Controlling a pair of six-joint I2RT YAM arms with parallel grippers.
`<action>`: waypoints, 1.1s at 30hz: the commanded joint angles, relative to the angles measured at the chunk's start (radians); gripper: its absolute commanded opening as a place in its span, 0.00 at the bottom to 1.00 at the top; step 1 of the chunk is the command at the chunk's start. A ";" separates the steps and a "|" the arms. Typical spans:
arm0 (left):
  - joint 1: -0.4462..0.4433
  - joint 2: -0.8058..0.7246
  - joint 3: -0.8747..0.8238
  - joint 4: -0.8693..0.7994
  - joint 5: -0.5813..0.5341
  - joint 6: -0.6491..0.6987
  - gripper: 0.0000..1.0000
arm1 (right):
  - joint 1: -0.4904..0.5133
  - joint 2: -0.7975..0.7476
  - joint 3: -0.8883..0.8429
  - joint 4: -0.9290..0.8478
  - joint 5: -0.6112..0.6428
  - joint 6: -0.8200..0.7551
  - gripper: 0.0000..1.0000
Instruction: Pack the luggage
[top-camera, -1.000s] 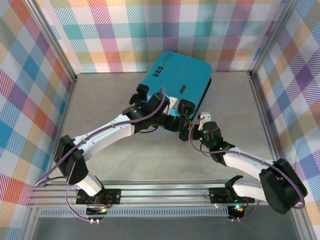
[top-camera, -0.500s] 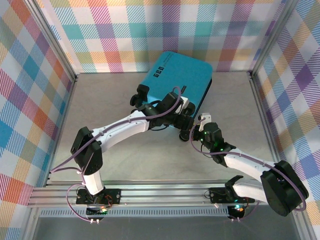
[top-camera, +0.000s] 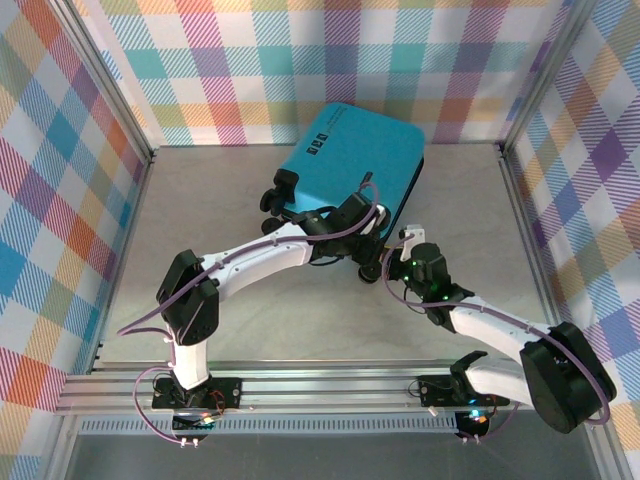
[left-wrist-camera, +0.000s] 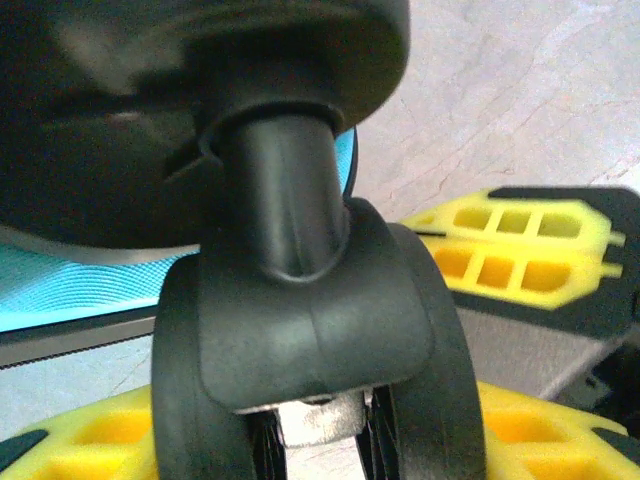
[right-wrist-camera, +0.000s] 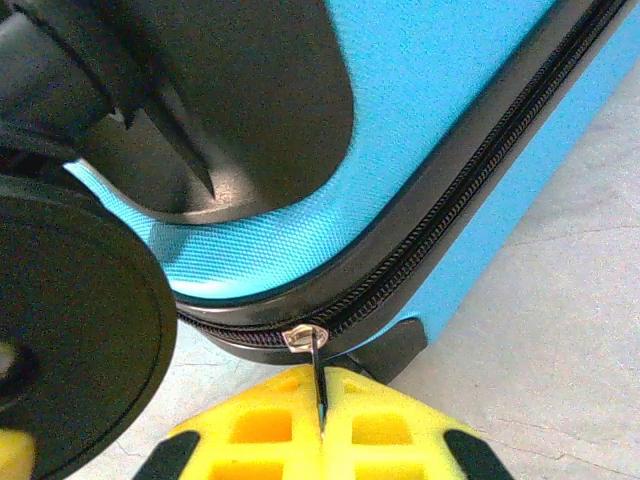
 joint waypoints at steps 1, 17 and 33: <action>-0.008 -0.019 -0.024 -0.013 -0.012 0.036 0.52 | -0.060 -0.004 0.042 -0.005 -0.004 -0.019 0.00; 0.010 -0.190 -0.241 0.059 -0.001 0.061 0.51 | -0.224 0.056 0.128 -0.028 -0.061 -0.001 0.00; 0.016 -0.135 -0.083 0.151 0.122 -0.005 0.85 | -0.127 0.054 0.055 0.054 -0.119 0.002 0.00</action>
